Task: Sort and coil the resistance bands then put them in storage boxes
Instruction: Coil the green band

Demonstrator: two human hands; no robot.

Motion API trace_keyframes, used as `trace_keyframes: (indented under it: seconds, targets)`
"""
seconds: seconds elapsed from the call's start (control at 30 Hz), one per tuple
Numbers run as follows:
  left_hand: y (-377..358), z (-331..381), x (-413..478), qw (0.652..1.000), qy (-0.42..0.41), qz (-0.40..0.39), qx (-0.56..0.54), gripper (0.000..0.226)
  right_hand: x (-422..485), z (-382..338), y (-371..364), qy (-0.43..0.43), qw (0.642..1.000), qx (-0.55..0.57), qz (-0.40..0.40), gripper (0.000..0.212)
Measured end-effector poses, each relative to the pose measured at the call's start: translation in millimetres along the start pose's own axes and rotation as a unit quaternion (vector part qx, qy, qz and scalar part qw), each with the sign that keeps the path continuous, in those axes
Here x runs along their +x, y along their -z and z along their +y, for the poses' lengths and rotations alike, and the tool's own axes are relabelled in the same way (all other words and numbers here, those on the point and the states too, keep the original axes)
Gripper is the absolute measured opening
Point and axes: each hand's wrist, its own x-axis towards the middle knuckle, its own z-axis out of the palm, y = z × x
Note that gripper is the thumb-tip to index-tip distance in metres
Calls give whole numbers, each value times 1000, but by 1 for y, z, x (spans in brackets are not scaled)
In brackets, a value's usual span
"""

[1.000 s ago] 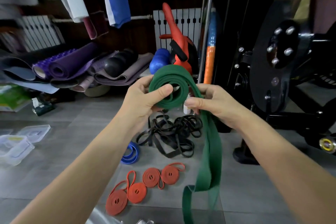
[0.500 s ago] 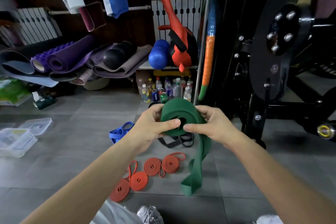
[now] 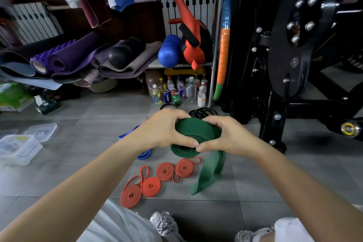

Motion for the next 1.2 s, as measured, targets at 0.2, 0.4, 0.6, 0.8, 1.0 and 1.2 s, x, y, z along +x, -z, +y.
trace_keyframes:
  seconds: [0.2,0.4,0.6,0.8,1.0,1.2]
  targets:
    - [-5,-2,-5,986,-26,54,-157,37,-11,14,0,14,996,86,18,57]
    - [-23,-15,-8,919,-20,94,-382,38,-19,28,-19,15,984,165,62,54]
    - [-33,-26,4,851,9,53,-523,36,-8,35,-27,2,952,286,106,51]
    - [-15,-28,10,999,25,23,-14,69,-10,41,-21,-72,985,144,54,50]
    - [-41,-10,10,929,-35,-58,363,52,-12,27,-28,-60,988,-144,-9,42]
    - [-31,-18,7,993,-35,9,109,45,-25,31,-17,-15,993,-96,75,50]
